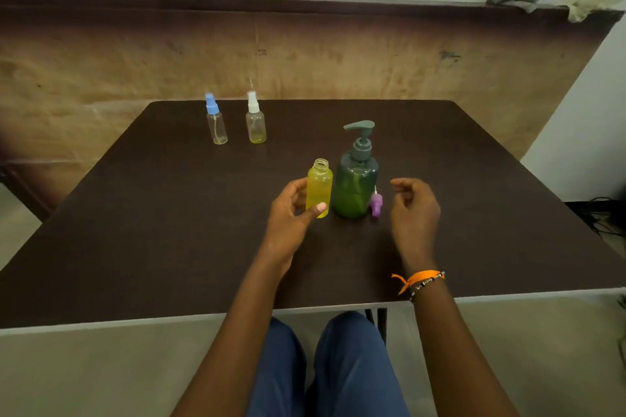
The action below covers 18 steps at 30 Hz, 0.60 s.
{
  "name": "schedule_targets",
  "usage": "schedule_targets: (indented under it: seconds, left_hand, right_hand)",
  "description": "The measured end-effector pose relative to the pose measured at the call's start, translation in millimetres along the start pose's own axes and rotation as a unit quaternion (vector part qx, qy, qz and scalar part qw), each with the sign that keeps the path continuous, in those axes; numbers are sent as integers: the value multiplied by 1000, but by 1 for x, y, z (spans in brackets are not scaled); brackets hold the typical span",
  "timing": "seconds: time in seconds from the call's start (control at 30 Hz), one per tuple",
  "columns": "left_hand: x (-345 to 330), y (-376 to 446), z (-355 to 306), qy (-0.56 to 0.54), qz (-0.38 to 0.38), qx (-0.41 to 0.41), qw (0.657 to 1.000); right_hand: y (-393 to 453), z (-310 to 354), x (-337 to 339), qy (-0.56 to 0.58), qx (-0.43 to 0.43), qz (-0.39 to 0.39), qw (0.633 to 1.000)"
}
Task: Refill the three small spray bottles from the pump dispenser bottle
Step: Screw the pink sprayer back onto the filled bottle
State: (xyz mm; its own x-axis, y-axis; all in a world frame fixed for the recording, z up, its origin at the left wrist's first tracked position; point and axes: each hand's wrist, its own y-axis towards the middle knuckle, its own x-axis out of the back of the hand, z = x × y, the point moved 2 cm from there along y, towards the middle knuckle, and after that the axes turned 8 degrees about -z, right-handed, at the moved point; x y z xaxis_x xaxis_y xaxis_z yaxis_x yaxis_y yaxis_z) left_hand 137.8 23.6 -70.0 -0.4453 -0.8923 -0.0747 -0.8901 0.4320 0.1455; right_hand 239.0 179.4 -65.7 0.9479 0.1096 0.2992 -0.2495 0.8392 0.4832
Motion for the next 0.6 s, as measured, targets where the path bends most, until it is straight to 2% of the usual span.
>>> schedule_targets:
  seconds: [0.1, 0.23, 0.33, 0.43, 0.53, 0.6]
  left_hand:
    - [2, -4, 6, 5, -7, 2, 1000]
    - [5, -8, 9, 7, -15, 2, 1000]
    - [5, -9, 7, 6, -15, 1, 1000]
    - [4, -9, 2, -2, -12, -5, 1000]
    - [1, -11, -5, -4, -12, -15, 1000]
    - [-1, -10, -8, -6, -16, -20, 1000]
  right_hand:
    - [-5, -7, -8, -72, 2, 65, 995]
    - [-6, -13, -22, -122, 47, 99, 986]
    - [-3, -18, -23, -136, 40, 111, 984]
    - [2, -14, -12, -109, 16, 75, 991]
    - [10, 2, 11, -18, -37, 8, 999]
    - [17, 16, 30, 39, -24, -32, 998]
